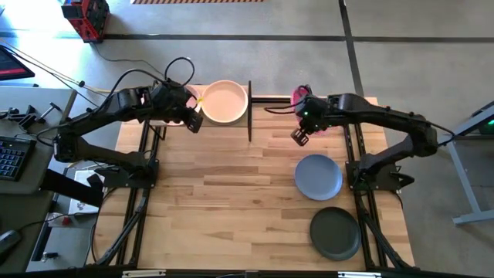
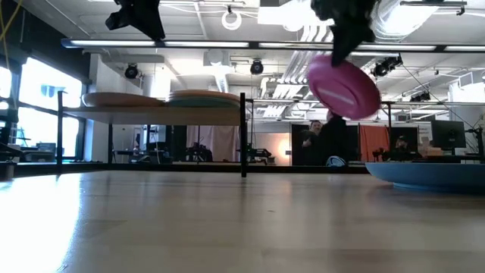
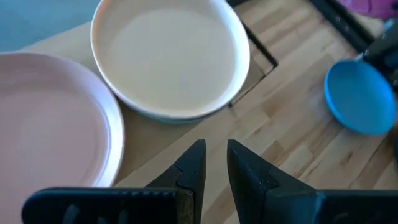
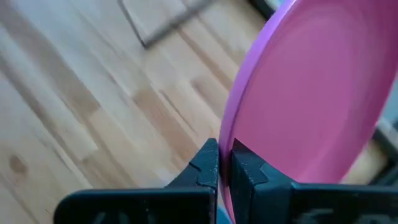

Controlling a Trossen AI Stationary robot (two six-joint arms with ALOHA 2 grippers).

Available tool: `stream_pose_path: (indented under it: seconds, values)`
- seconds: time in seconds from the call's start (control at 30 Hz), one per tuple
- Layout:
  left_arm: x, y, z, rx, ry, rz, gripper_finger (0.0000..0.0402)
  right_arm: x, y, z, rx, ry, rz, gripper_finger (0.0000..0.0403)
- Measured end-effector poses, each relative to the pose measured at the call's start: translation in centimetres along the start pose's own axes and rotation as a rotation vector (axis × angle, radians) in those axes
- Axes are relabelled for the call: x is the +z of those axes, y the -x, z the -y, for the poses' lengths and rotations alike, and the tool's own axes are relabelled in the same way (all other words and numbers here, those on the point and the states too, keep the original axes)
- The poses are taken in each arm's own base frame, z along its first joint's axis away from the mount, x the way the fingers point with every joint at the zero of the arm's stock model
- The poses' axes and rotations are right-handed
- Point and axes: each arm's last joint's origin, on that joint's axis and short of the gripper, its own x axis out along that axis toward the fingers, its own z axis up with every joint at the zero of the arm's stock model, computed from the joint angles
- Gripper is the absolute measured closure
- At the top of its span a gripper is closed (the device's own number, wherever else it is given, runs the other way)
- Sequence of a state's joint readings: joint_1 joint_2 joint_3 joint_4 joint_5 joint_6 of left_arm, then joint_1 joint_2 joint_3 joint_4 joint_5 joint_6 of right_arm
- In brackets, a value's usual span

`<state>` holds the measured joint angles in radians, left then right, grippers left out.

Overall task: Place and stack plates onto a shelf
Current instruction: Stack the pink plate on top of the light pink plate on the shelf

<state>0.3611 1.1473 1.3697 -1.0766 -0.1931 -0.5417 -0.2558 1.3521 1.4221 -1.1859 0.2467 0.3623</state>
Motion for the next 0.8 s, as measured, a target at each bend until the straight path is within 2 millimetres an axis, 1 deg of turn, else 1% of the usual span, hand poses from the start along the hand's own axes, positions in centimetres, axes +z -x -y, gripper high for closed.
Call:
stream_pose_path:
  seconds: [0.17, 0.23, 0.33, 0.5, 0.67, 0.8]
  values:
    - [0.9, -0.1, -0.1, -0.022, 0.039, 0.069, 0.0348, 1.8, 4.0, -0.6, -0.025, 0.113, 0.176, 0.0403]
    - [1.3, -0.1, -0.2, -0.032, 0.057, 0.104, 0.0348, 2.4, 5.2, -0.6, -0.049, 0.156, 0.229, 0.0403]
    - [1.9, -0.1, -0.4, -0.039, 0.116, 0.145, 0.0348, 3.6, 6.3, -0.6, -0.080, 0.238, 0.288, 0.0403]
    - [2.7, -0.1, -1.1, -0.041, 0.191, 0.187, 0.0348, 5.8, 6.5, -1.5, -0.114, 0.434, 0.322, 0.0403]
    - [2.9, -0.2, -1.5, -0.038, 0.161, 0.189, 0.0348, 7.8, 5.2, -2.7, -0.138, 0.590, 0.293, 0.0403]
    - [2.9, -0.2, -1.5, -0.040, 0.135, 0.188, 0.0346, 8.9, 3.8, -3.7, -0.154, 0.700, 0.259, 0.0403]
